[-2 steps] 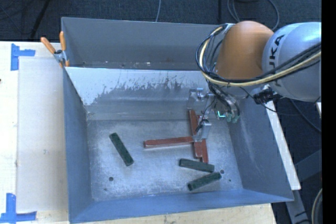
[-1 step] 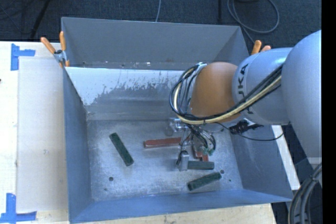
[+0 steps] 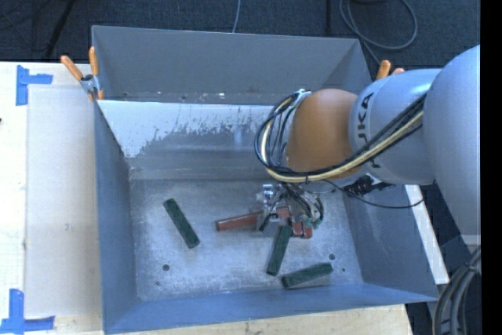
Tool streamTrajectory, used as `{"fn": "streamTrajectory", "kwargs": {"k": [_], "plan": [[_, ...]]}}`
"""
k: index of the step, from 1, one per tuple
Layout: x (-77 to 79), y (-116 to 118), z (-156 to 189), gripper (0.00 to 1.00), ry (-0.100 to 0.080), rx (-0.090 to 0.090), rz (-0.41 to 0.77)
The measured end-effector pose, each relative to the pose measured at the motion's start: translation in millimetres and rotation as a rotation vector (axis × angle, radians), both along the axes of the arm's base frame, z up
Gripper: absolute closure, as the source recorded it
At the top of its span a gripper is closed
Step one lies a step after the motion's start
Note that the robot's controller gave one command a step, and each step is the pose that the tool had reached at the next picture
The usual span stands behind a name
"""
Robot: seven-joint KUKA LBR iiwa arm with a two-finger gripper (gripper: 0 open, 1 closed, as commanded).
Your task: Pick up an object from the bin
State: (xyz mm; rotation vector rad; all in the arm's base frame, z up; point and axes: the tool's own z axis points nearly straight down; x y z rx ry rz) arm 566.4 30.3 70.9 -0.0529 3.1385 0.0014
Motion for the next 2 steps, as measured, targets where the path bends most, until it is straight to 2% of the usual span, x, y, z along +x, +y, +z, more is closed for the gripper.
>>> {"fn": "streamTrajectory", "kwargs": {"k": [1,2], "plan": [[-22.5,42.4,61.0,1.00,-0.001,0.001,0.067],[-17.8,51.3,155.7,1.00,-0.006,0.000,0.117]]}}
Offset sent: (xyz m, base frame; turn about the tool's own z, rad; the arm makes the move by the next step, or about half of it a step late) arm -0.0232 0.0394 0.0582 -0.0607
